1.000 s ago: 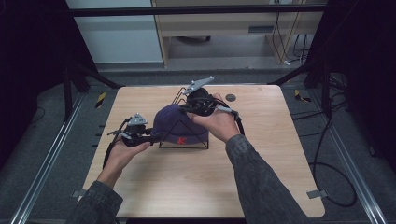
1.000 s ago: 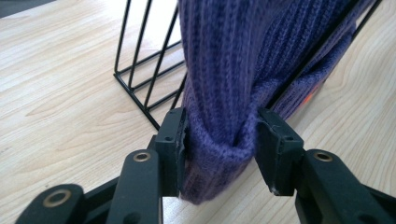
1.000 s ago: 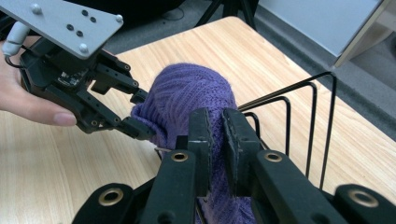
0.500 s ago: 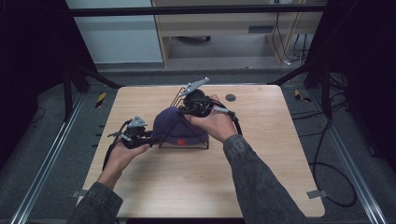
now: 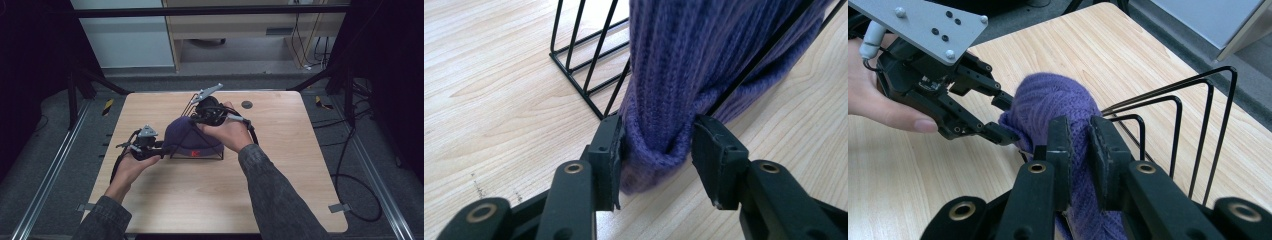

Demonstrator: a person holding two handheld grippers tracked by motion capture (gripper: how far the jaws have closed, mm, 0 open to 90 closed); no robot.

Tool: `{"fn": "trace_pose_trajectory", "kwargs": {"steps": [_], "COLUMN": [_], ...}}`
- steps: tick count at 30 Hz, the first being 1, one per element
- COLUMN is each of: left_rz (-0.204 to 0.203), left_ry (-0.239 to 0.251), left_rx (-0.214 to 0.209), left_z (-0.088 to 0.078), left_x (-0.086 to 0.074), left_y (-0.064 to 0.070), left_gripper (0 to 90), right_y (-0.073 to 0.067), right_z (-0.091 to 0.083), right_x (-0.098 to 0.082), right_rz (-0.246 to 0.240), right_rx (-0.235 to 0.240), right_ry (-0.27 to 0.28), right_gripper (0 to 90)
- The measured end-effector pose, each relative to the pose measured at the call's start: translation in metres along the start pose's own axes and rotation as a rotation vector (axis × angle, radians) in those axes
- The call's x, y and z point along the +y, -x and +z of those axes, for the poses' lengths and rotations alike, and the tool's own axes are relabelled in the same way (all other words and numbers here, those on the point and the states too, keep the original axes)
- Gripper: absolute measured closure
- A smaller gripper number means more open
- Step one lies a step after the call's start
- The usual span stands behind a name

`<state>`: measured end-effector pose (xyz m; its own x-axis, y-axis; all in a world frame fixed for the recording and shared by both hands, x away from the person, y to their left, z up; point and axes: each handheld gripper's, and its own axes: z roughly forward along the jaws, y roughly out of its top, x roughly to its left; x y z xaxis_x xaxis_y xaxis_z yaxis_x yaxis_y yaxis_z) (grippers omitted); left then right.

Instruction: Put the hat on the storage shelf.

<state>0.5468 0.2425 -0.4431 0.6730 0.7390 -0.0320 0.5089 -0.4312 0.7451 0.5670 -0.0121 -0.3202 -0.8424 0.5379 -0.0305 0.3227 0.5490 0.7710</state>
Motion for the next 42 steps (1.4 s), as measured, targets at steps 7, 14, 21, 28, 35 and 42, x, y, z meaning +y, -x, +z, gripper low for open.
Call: {"fn": "trace_pose_trajectory", "kwargs": {"steps": [7,14,21,28,35,42], "left_rz": [-0.007,-0.008,-0.006,0.008,0.015,0.002], "left_ry": [0.002,0.017,0.008,-0.013,-0.032,-0.046], "left_rx": [0.005,0.038,0.080,0.068,0.072,0.073], "left_z": [-0.001,-0.009,-0.019,-0.031,-0.043,-0.052], "left_x": [-0.001,-0.001,-0.003,-0.001,0.002,0.004], "left_y": [0.001,0.004,0.010,0.019,0.026,0.029], "left_gripper": [54.0,50.6,41.2,27.8,18.6,11.4], "right_y": [-0.001,-0.005,-0.008,-0.004,0.005,0.004], "right_z": [-0.003,-0.013,-0.029,-0.041,-0.046,-0.057], "right_x": [0.000,0.000,-0.008,-0.020,-0.024,-0.023], "right_rz": [0.003,0.002,0.020,0.055,0.085,0.085], "right_rx": [0.016,-0.008,-0.042,-0.064,-0.094,-0.111], "right_ry": [0.030,0.043,0.059,0.055,0.059,0.072], "right_gripper": [75.0,71.2,63.9,52.0,42.1,32.6]}}
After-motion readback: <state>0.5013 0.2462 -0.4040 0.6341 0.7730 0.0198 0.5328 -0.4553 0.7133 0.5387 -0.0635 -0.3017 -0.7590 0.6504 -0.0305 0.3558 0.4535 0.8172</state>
